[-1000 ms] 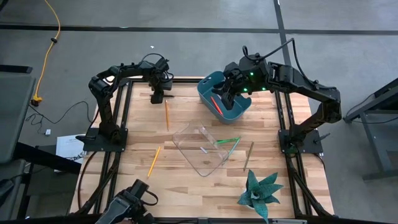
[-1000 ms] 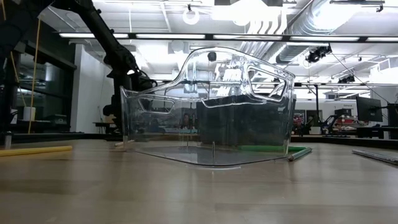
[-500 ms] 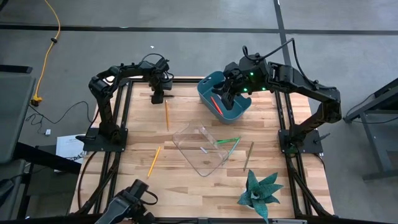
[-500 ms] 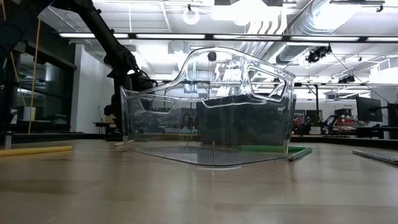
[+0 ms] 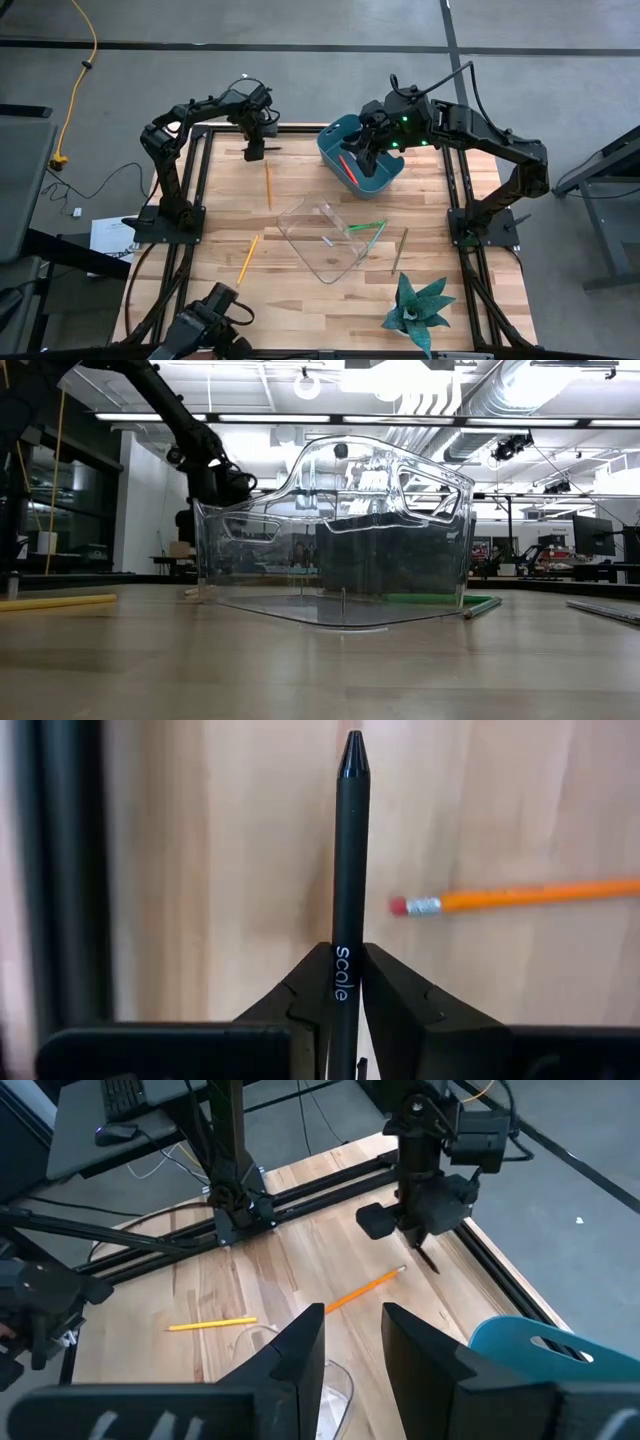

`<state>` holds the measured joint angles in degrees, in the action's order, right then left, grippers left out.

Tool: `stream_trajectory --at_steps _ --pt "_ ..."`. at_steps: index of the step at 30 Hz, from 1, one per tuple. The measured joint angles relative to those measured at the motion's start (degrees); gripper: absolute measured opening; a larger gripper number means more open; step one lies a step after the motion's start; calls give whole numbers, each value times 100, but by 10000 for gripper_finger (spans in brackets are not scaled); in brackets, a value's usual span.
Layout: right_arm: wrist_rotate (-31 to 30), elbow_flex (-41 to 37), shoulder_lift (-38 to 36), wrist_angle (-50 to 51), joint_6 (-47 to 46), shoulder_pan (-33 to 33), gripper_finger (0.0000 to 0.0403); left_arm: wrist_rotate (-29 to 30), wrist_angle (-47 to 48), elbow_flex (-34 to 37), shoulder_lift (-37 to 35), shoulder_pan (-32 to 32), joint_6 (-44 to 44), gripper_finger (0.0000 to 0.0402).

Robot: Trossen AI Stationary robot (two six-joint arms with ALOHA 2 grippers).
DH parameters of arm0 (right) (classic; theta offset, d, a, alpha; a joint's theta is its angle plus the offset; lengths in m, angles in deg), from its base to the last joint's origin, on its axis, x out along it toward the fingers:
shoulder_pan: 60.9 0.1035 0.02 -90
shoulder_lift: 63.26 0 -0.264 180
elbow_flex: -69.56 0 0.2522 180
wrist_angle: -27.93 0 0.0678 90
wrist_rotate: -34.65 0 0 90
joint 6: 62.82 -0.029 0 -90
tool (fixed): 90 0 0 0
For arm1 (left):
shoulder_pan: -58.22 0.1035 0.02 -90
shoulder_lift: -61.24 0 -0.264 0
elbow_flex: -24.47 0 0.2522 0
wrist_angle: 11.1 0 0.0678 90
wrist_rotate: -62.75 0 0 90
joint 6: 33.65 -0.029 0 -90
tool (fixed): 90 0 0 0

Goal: Sort pens & pencils
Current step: Put the black pen into the blue bin

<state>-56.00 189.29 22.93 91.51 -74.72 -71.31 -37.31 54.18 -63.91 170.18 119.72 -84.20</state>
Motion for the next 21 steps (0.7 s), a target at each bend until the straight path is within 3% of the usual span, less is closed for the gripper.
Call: stream_trajectory --at_steps 21 --pt "0 0 0 7 443 -47 94 -902 595 -2193 -189 -414 431 44"
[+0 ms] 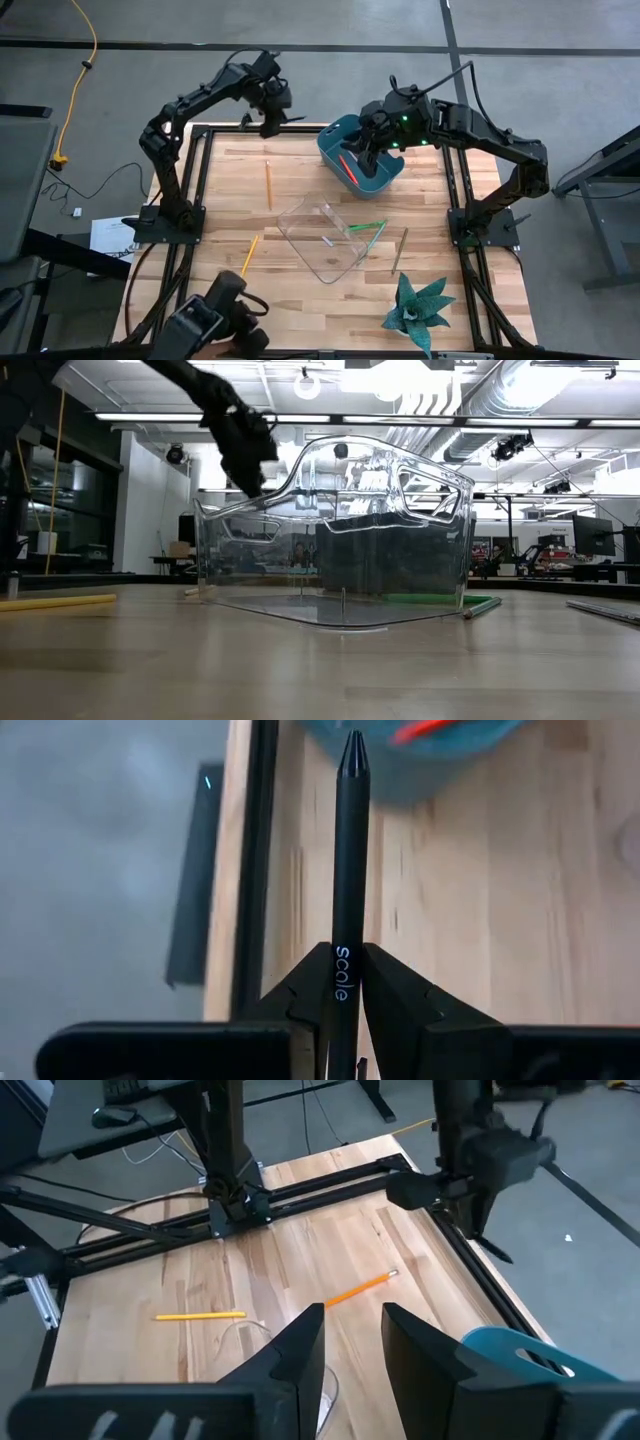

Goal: Sort pens & pencils
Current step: Put the black pen into the blue bin

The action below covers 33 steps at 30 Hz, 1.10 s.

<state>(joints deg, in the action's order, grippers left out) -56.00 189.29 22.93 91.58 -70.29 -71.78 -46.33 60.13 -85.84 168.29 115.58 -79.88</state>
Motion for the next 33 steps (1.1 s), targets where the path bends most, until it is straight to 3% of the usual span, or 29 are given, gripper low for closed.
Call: stream_trajectory --at_steps 11,24,29,33 --pt "13 0 0 -7 213 -136 94 -23 -224 -336 -749 -659 237 44" --pt "-48 0 0 -357 684 -153 94 -156 -1508 -334 -1698 -1492 1343 44" --pt "-494 0 0 -461 910 -165 94 -161 -1985 -334 -1915 -1848 1701 44" --pt "-487 0 0 -519 973 -265 94 -349 -2322 -334 -1967 -2067 1966 44"
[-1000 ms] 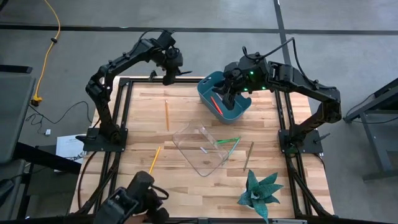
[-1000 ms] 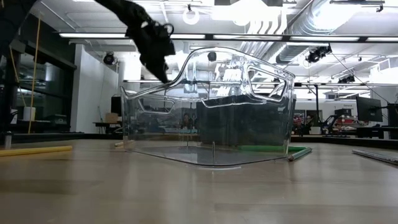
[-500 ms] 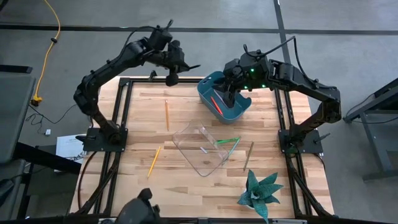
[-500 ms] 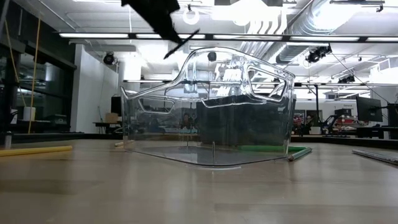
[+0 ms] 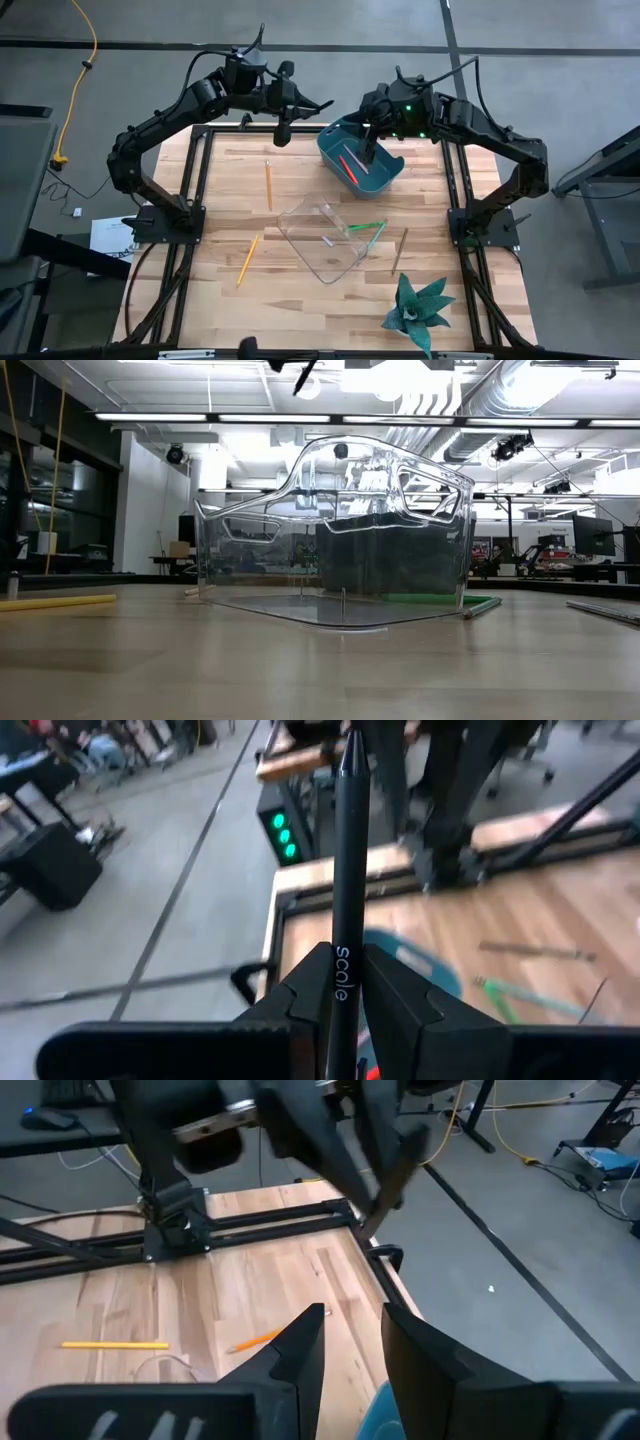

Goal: Sort pens & pencils
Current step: Put the black pen into the blue bin

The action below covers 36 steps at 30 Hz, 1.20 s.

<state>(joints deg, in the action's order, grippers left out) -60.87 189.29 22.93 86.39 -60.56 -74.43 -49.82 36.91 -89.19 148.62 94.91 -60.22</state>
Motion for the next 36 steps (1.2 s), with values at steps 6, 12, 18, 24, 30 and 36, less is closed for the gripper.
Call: stream_trajectory --at_steps 6,12,18,24,30,36 --pt "103 1 -1 -230 76 -34 94 -144 -182 12 5 -254 138 44" --pt "333 2 -7 -556 116 -34 94 -146 -311 33 8 -453 166 44" --pt "614 2 -12 -749 147 -34 94 -146 -451 33 8 -451 286 44" --pt "803 2 -13 -941 169 -34 94 -192 -445 33 10 -446 287 39" --pt "810 2 -15 -967 136 -36 94 -229 -440 33 10 -446 287 20" --pt "720 2 -15 -984 125 -41 94 -263 -435 35 12 -446 286 36"
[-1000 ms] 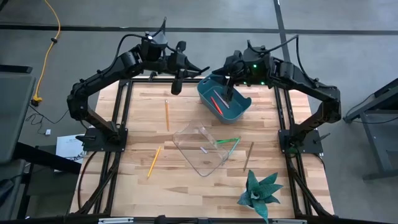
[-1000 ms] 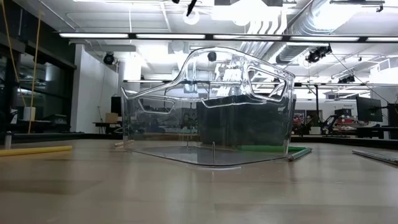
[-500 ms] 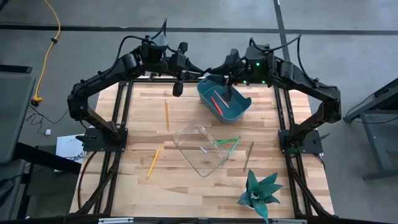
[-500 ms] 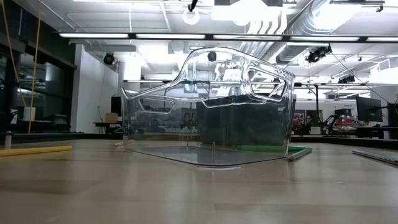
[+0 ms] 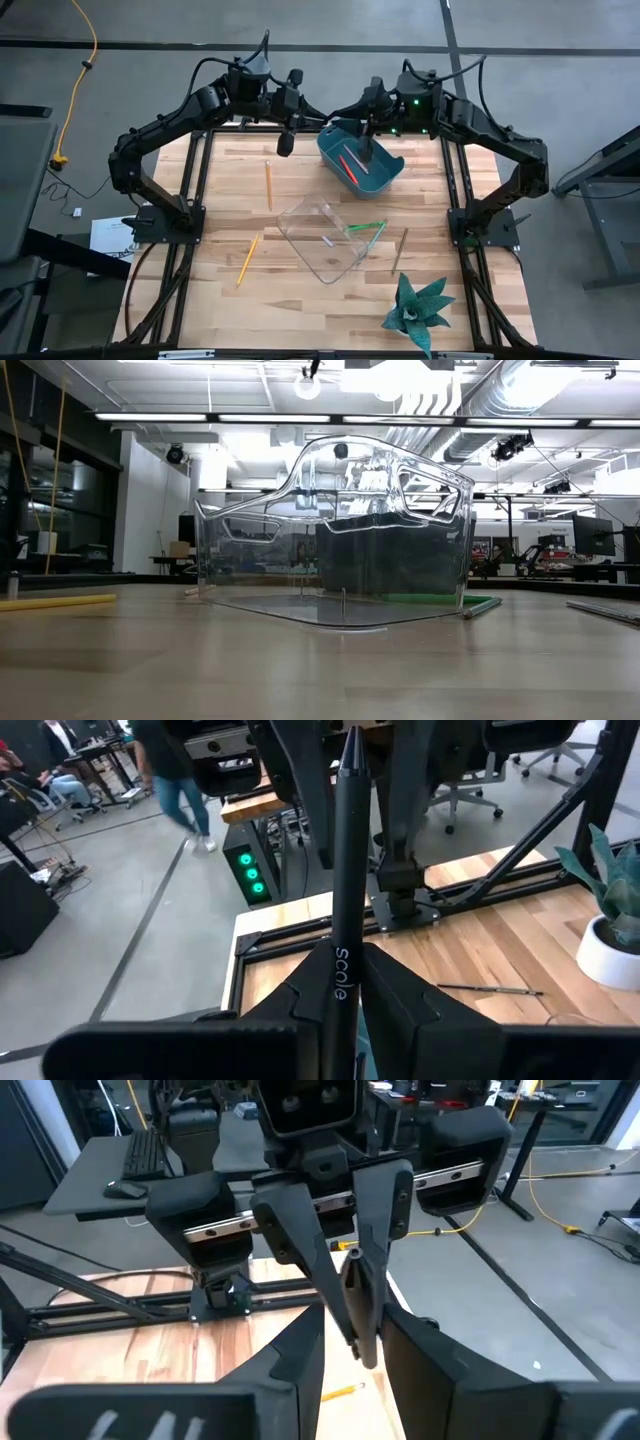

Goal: Sort pens & pencils
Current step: Put the black pen into the blue bin

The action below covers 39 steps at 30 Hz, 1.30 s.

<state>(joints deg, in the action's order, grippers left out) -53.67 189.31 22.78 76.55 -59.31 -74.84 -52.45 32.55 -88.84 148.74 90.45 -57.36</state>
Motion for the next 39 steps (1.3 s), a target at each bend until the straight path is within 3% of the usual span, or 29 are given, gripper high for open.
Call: stream_trajectory --at_steps 12,23,31,39 --pt "92 0 0 -261 -7 -32 92 -92 4 2 2 0 0 28" --pt "260 0 0 -264 -11 -39 9 -108 36 2 2 -4 21 33" --pt "191 0 2 -248 -114 -37 6 46 89 2 2 0 -37 83" --pt "-116 0 2 -59 -199 -45 4 773 359 2 2 0 -361 145"
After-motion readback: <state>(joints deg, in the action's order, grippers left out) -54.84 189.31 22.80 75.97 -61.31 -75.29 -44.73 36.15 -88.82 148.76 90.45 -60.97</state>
